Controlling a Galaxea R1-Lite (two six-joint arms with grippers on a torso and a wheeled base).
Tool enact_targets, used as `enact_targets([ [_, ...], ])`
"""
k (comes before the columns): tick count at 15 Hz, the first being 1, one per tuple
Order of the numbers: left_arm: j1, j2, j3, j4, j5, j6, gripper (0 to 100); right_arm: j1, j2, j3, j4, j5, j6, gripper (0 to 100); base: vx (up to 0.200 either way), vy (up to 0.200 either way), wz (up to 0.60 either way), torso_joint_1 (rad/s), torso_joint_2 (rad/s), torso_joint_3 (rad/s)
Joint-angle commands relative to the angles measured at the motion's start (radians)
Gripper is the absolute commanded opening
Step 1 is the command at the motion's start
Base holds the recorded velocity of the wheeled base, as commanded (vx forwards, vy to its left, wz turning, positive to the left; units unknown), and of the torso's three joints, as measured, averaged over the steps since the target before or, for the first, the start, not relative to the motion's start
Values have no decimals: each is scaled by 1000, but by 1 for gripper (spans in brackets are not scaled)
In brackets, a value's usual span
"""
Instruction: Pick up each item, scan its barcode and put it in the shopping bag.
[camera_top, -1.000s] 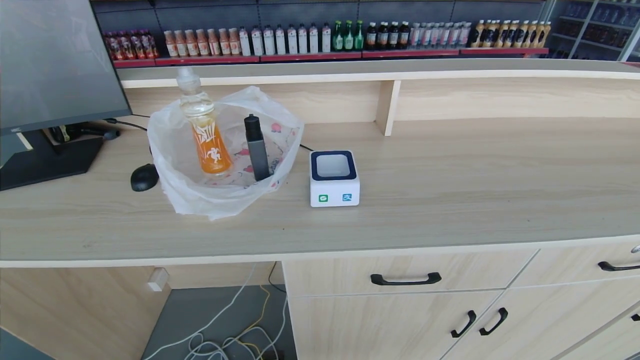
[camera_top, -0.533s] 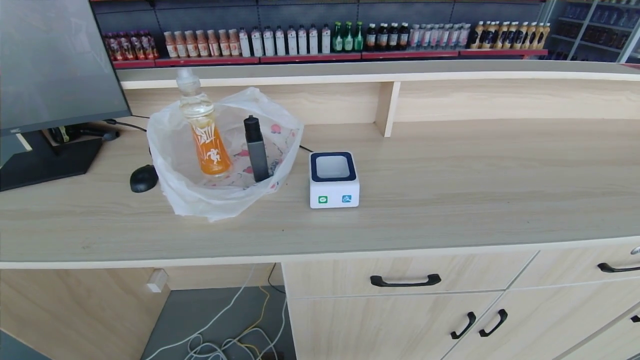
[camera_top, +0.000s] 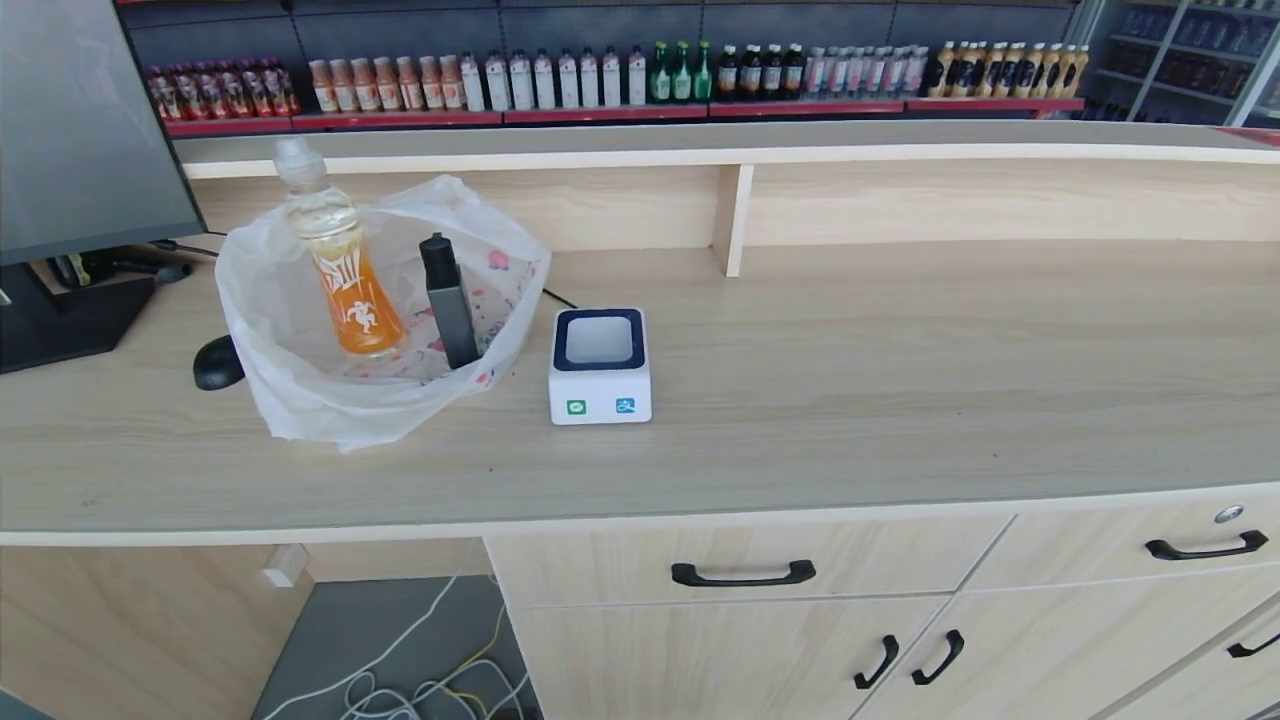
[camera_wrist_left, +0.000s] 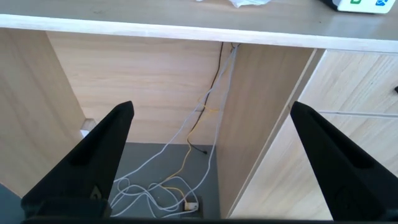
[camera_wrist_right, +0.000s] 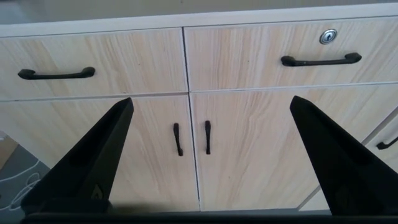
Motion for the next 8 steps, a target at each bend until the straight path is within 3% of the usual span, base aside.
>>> enact_targets([
  [1, 2, 0, 0, 0, 0, 0, 100, 2, 0, 0, 0, 0, 0, 100, 0, 0, 0, 0, 0, 0],
  [8, 2, 0, 0, 0, 0, 2, 100, 2, 0, 0, 0, 0, 2, 100, 0, 0, 0, 0, 0, 0],
])
